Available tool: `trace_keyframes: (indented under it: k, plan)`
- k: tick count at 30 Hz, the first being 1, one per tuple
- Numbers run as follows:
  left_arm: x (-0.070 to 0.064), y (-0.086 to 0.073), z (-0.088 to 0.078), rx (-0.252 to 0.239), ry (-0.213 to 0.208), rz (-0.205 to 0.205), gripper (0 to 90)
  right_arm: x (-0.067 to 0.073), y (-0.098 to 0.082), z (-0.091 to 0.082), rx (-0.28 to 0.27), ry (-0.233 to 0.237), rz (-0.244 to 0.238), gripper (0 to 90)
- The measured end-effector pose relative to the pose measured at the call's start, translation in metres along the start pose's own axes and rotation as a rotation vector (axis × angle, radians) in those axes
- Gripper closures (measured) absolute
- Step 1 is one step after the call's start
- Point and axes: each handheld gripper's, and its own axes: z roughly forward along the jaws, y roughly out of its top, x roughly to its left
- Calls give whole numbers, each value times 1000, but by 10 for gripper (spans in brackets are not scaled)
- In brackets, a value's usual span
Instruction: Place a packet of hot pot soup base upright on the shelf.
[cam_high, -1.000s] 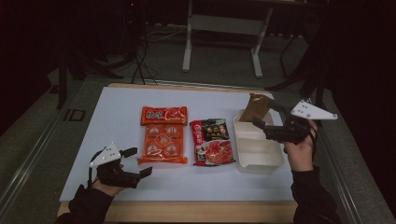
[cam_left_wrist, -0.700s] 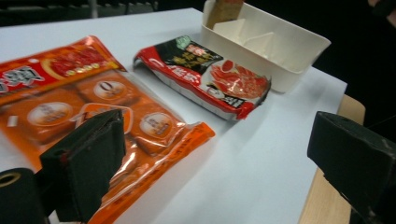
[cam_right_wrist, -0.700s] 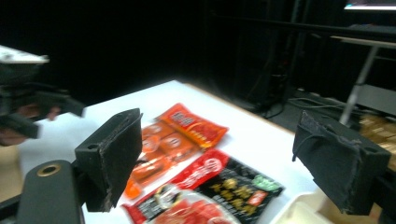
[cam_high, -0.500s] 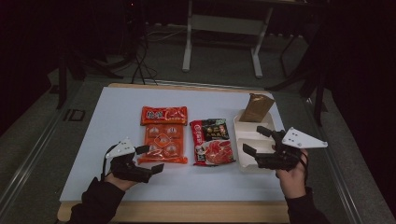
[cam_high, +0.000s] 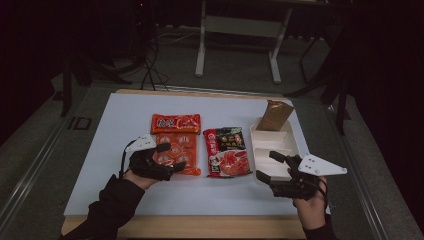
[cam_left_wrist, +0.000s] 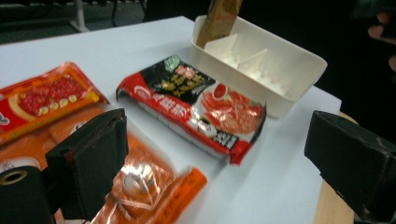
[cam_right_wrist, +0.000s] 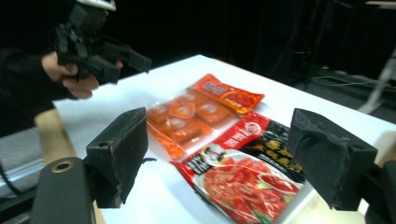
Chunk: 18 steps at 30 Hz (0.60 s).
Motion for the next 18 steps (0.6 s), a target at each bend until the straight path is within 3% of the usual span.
trace_keyframes:
  k: [6, 8, 10, 14, 18]
  plan:
    - [-2, 10, 22, 20, -9, 11, 78, 5, -1, -1, -13, -24, -39, 150]
    - [-4, 14, 30, 26, -23, 17, 79, 4, -1, -1, -35, 11, -12, 151]
    - [-5, 15, 34, 29, -18, 19, 79, 4, -1, -1, -30, 15, -1, 151]
    - [-6, 22, 51, 27, -25, 18, 101, 4, -1, 0, 12, -26, -11, 134]
    - [-3, 26, 69, 38, -7, 9, 148, 6, 0, -2, -20, -24, -8, 106]
